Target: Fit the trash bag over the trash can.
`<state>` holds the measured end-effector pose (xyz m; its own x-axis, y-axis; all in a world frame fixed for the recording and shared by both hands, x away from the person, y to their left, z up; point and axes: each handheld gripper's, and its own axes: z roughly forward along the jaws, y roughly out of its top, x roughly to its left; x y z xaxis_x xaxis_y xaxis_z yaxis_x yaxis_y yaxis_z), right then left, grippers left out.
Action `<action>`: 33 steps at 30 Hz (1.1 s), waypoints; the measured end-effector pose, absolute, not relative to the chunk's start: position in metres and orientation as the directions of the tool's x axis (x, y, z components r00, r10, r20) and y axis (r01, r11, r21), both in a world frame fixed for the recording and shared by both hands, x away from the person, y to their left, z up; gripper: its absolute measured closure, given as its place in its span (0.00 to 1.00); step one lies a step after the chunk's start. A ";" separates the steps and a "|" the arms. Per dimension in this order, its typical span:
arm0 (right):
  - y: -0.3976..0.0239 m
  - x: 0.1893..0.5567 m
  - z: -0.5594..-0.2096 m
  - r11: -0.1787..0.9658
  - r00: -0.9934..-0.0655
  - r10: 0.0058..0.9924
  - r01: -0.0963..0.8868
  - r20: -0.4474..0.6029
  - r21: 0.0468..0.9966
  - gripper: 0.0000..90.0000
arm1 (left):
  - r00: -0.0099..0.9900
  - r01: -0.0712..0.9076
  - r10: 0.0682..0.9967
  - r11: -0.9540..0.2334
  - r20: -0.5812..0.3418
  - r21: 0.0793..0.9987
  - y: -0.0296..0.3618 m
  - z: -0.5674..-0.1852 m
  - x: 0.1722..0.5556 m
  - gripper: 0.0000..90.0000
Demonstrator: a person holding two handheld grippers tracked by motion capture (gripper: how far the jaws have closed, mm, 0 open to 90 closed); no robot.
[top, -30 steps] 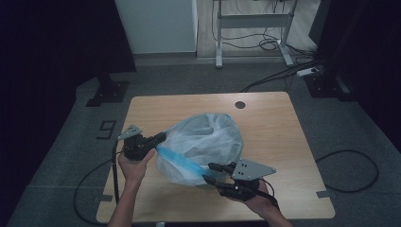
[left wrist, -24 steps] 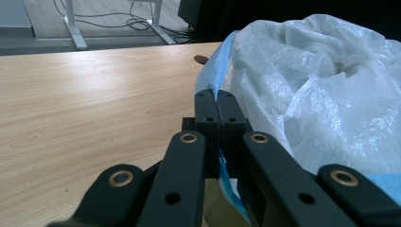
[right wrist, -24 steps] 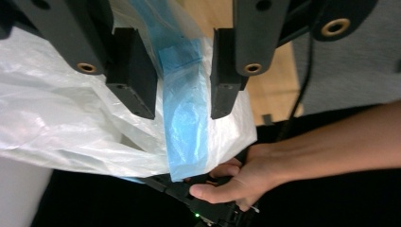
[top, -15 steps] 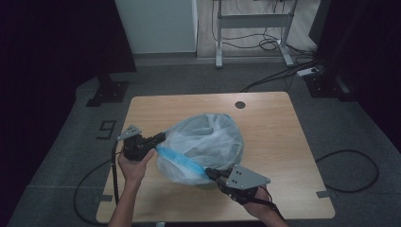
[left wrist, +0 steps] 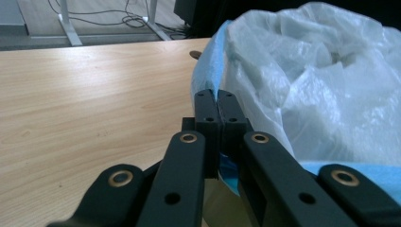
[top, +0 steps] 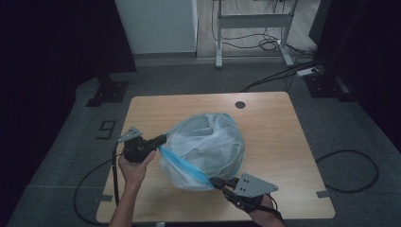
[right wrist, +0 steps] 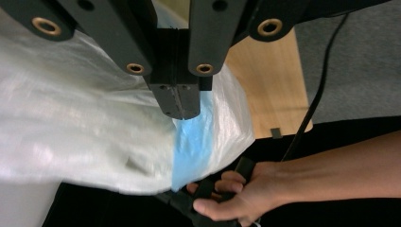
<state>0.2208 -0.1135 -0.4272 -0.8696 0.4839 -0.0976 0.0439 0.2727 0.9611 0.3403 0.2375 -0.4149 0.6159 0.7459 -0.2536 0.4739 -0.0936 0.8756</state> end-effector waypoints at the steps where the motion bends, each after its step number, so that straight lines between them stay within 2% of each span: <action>1: -0.115 0.221 -0.430 0.266 -0.872 0.482 0.053 -0.086 0.962 0.99 | 0.620 0.474 0.741 -0.095 -0.256 0.875 0.237 -0.416 0.339 0.99; 14: -0.126 0.243 -0.478 0.229 -0.862 0.506 0.180 0.041 0.957 0.99 | 0.631 0.527 0.725 -0.139 -0.276 0.838 0.235 -0.432 0.331 0.99; 33: -0.132 0.260 -0.509 0.230 -0.839 0.537 0.247 0.089 0.941 0.99 | 0.644 0.563 0.707 -0.181 -0.291 0.806 0.219 -0.452 0.332 0.99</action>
